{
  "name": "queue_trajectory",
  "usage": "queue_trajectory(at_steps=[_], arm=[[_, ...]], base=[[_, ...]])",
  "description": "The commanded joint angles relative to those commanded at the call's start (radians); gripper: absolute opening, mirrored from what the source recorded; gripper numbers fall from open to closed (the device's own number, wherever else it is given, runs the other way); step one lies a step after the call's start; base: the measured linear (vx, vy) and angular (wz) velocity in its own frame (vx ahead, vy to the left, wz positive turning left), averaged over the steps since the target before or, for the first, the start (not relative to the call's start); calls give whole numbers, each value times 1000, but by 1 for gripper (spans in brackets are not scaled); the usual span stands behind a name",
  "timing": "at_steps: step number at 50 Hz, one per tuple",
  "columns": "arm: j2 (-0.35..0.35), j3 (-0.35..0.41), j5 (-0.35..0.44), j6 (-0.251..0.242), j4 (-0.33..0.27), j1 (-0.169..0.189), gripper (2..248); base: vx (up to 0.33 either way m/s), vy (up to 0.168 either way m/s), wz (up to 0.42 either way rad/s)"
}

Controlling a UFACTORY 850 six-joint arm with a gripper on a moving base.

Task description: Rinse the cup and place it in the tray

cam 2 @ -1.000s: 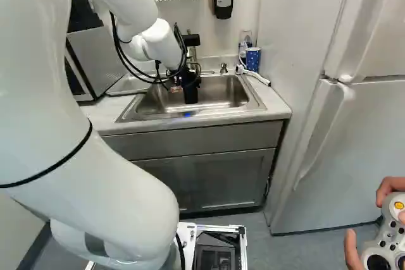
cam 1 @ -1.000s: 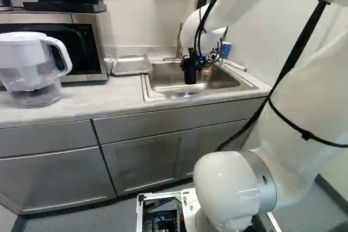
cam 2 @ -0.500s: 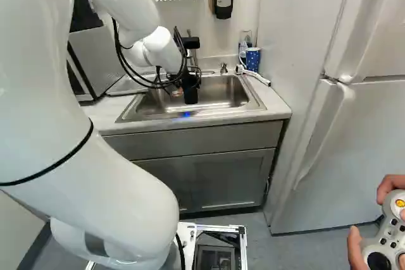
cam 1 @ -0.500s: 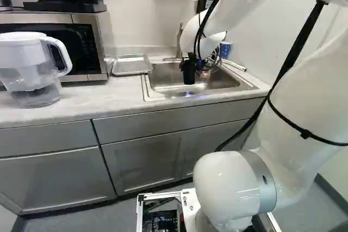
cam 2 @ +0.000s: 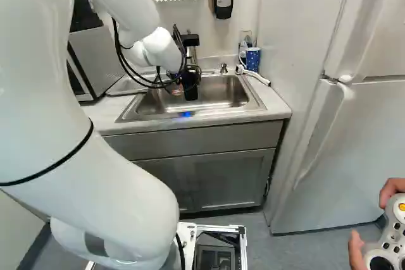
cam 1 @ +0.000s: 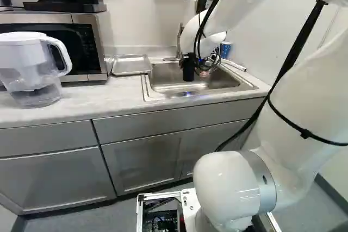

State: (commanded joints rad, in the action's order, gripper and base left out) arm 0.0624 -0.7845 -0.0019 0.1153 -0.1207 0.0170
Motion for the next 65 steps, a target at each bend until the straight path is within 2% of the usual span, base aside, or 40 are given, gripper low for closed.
queue_trajectory(at_steps=[65], arm=[[0, 0, 0, 0, 0, 0, 123]], base=[[0, 0, 0]])
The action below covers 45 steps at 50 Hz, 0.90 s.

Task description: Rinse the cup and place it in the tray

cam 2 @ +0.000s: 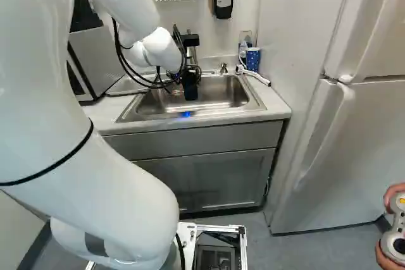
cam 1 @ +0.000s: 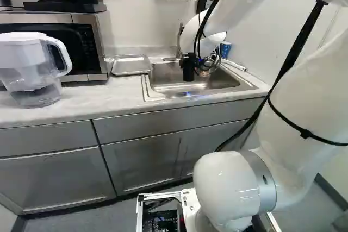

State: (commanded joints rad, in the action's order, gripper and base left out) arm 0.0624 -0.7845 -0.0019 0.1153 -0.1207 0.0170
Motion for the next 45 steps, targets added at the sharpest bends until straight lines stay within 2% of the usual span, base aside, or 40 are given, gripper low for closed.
queue_trajectory(at_steps=[45], arm=[[0, 0, 0, 0, 0, 0, 123]], base=[[0, 0, 0]])
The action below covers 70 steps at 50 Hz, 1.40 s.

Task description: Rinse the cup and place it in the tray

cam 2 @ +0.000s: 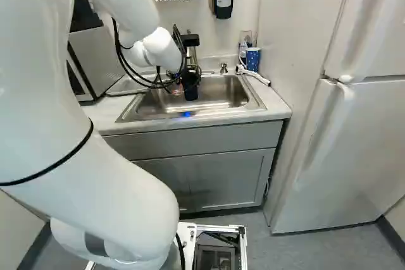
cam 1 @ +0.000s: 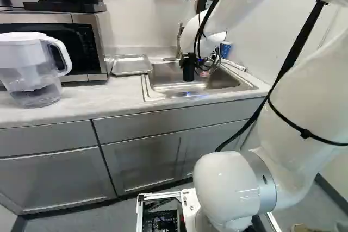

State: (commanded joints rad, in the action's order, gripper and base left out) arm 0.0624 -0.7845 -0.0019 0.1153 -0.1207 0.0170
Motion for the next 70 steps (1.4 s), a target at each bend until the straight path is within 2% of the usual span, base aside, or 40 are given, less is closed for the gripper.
queue_trajectory(at_steps=[55, 70], arm=[[0, 0, 0, 0, 0, -1, 123], [11, 11, 0, 0, 0, -41, 123]], base=[[0, 0, 0], [0, 0, 0]])
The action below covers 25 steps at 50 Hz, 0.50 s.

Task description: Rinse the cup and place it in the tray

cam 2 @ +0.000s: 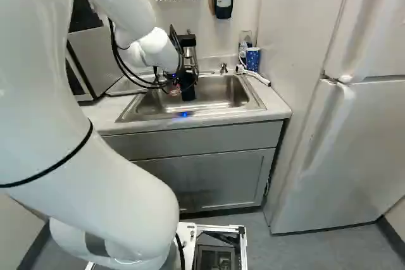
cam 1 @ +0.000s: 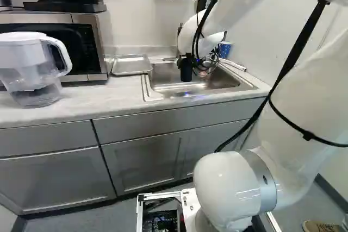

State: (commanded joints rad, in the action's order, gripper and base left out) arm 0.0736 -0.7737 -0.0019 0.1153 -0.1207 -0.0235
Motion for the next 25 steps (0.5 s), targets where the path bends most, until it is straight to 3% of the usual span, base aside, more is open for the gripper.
queue_trajectory(at_steps=[25], arm=[[32, 17, 0, 0, 0, -87, 123]], base=[[0, 0, 0]])
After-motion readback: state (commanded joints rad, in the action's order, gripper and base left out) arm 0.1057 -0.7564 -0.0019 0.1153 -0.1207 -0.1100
